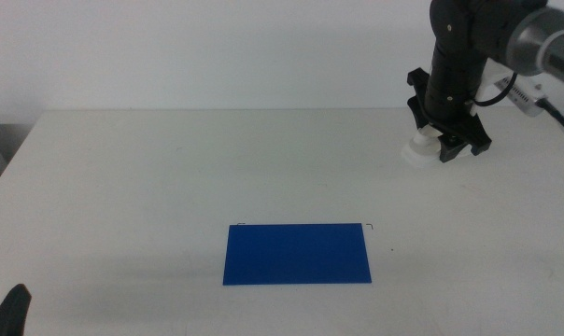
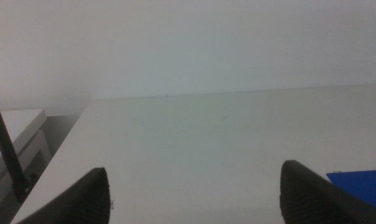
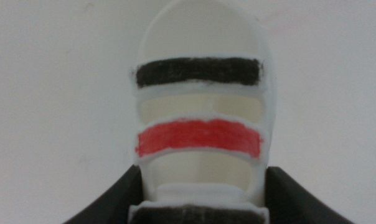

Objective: Use one arm to grab the shoe from the table and place it on the mat.

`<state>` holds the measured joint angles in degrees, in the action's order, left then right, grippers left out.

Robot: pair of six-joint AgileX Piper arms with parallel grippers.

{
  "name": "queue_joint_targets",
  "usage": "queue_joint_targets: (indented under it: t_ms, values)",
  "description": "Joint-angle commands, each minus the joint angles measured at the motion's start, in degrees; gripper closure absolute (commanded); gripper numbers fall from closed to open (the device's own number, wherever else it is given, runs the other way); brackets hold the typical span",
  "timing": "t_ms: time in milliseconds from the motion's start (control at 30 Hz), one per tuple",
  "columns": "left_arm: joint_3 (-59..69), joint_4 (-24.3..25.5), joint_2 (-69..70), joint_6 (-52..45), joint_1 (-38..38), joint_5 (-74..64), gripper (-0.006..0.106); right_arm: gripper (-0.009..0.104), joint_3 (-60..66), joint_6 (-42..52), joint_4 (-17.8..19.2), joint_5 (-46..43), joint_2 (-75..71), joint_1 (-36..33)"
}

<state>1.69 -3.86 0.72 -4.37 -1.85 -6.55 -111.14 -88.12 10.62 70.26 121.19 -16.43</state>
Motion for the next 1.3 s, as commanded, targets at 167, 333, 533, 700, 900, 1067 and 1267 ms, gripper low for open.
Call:
queue_joint_targets:
  t_ms: [167, 333, 533, 700, 900, 1067, 1267]
  values:
    - [0.4, -0.5, 0.8, 0.3, -0.3, 4.7, 0.007, 0.091, 9.6, -6.5, 3.3, 3.6, -16.4, -5.3]
    - [0.4, -0.5, 0.8, 0.3, -0.3, 4.7, 0.007, 0.091, 17.4, -13.0, 3.0, 3.6, -23.9, -10.0]
    - [0.4, -0.5, 0.8, 0.3, -0.3, 4.7, 0.007, 0.091, 22.2, -20.0, 3.7, 3.6, -28.0, -18.5]
    - [0.4, -0.5, 0.8, 0.3, -0.3, 4.7, 0.007, 0.091, 22.2, -28.0, 4.4, 3.4, -27.1, -25.4]
    - [0.4, -0.5, 0.8, 0.3, -0.3, 4.7, 0.007, 0.091, 21.8, -34.8, 5.0, -2.0, -22.4, -30.9]
    - [0.4, -0.5, 0.8, 0.3, -0.3, 4.7, 0.007, 0.092, 17.1, -34.1, 1.3, -1.6, -16.4, -31.5]
    - [0.4, -0.5, 0.8, 0.3, -0.3, 4.7, 0.007, 0.092, 9.2, -31.4, 0.6, 3.6, -10.3, -31.5]
